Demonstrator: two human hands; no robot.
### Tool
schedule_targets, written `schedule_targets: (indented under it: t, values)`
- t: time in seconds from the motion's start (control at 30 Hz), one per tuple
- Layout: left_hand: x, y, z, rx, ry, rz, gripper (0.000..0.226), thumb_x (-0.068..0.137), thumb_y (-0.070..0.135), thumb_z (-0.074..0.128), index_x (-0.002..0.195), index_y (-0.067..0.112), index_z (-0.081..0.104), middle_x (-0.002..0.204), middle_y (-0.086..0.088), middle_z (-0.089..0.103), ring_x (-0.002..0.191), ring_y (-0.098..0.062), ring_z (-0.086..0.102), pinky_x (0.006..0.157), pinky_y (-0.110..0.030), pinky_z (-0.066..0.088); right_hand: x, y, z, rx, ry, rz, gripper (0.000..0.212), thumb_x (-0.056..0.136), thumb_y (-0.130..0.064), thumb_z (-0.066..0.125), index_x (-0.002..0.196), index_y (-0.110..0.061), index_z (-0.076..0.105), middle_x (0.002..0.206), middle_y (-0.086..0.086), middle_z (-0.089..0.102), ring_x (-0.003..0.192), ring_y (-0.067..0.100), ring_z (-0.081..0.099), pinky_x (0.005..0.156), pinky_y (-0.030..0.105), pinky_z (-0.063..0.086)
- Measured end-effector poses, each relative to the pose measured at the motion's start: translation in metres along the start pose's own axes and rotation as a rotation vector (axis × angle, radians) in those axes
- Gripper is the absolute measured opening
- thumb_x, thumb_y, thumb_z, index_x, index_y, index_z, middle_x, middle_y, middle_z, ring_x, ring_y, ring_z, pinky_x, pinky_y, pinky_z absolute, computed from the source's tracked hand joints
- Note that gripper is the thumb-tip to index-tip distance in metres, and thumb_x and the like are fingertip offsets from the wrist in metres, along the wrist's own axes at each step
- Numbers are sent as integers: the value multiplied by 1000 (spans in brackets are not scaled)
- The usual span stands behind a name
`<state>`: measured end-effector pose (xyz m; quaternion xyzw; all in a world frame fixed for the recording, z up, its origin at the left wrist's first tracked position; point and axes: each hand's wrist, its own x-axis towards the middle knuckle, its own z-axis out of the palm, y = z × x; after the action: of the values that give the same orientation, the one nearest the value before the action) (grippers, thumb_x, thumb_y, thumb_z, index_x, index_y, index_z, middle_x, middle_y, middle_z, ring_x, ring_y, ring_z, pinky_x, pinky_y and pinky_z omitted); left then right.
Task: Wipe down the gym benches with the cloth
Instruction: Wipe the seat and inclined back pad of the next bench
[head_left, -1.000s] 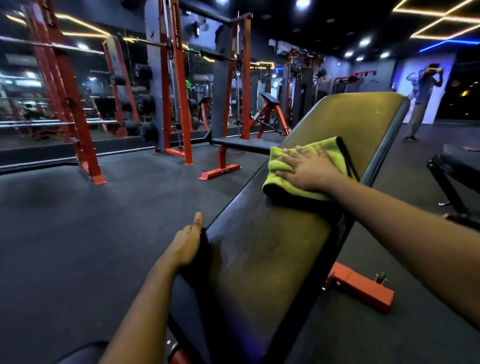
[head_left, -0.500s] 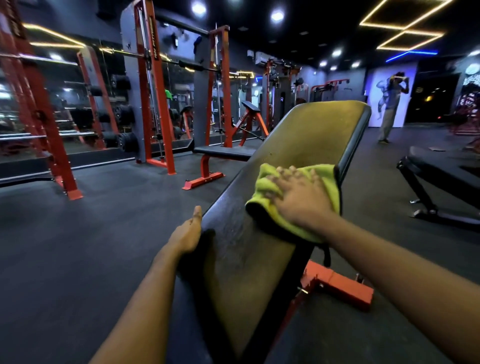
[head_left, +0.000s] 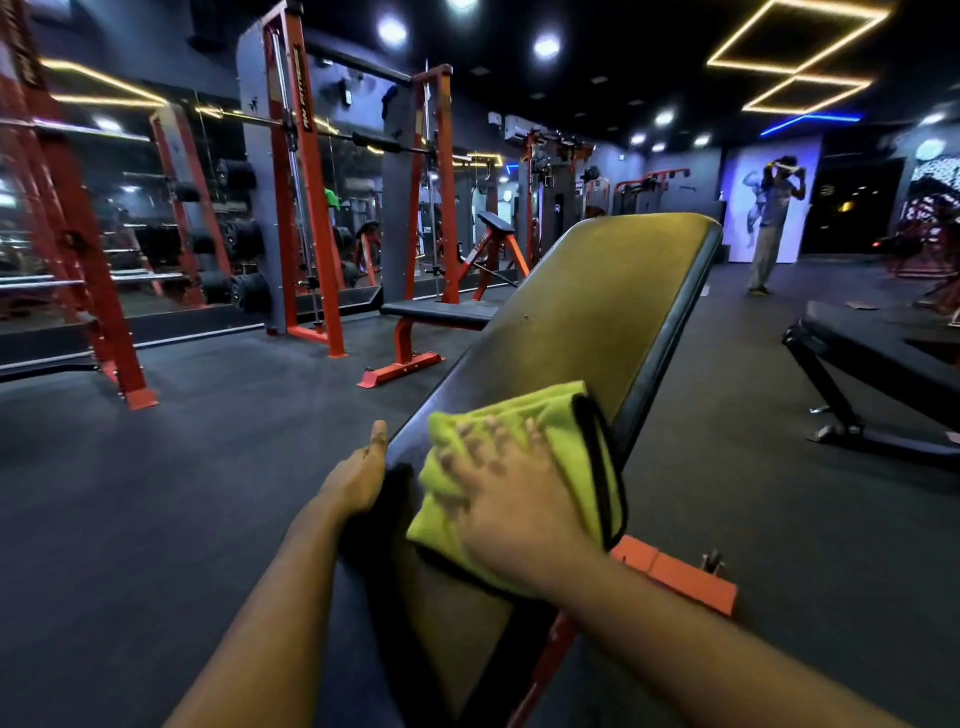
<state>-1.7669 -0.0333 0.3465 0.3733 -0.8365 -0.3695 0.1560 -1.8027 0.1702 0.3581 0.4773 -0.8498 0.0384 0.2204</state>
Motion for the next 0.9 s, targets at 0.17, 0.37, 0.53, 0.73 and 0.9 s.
schedule_targets:
  t: [0.17, 0.37, 0.53, 0.73, 0.9]
  values:
    - [-2, 6, -3, -27, -9, -19, 75, 102, 55, 10, 146, 2, 40, 151, -23, 38, 140, -33, 35, 112, -36, 26, -6, -6, 0, 124, -57, -74, 53, 93, -52, 37, 145, -38, 42, 159, 1, 35, 147, 28, 29, 118, 55, 10]
    - [23, -5, -7, 7, -53, -6, 94, 91, 70, 5, 138, 3, 51, 144, -25, 47, 134, -35, 43, 114, -41, 28, 84, 90, -12, -12, -29, 106, 56, 101, -48, 31, 154, -35, 23, 165, -1, 15, 152, 21, 13, 119, 52, 6]
    - [53, 18, -8, -70, -61, 186, 98, 87, 76, 8, 116, -4, 58, 127, -32, 55, 123, -45, 48, 107, -49, 34, 152, 149, -25, -78, -41, 315, 55, 102, -52, 26, 155, -36, 22, 166, -3, 11, 152, 23, 9, 119, 56, 7]
    - [102, 71, 2, -299, -212, 301, 104, 74, 89, 9, 97, 2, 60, 121, -36, 51, 116, -48, 48, 103, -55, 38, 123, 97, -17, -152, -60, 129, 58, 100, -58, 23, 155, -39, 17, 166, -3, 10, 153, 24, 10, 120, 56, 2]
    - [147, 79, 22, -426, -469, 123, 117, 56, 104, 21, 127, 22, 63, 126, -15, 64, 117, -28, 60, 108, -49, 40, 148, 100, -18, -115, -88, 138, 58, 97, -61, 18, 152, -44, 19, 166, -7, 8, 153, 21, 5, 119, 57, 3]
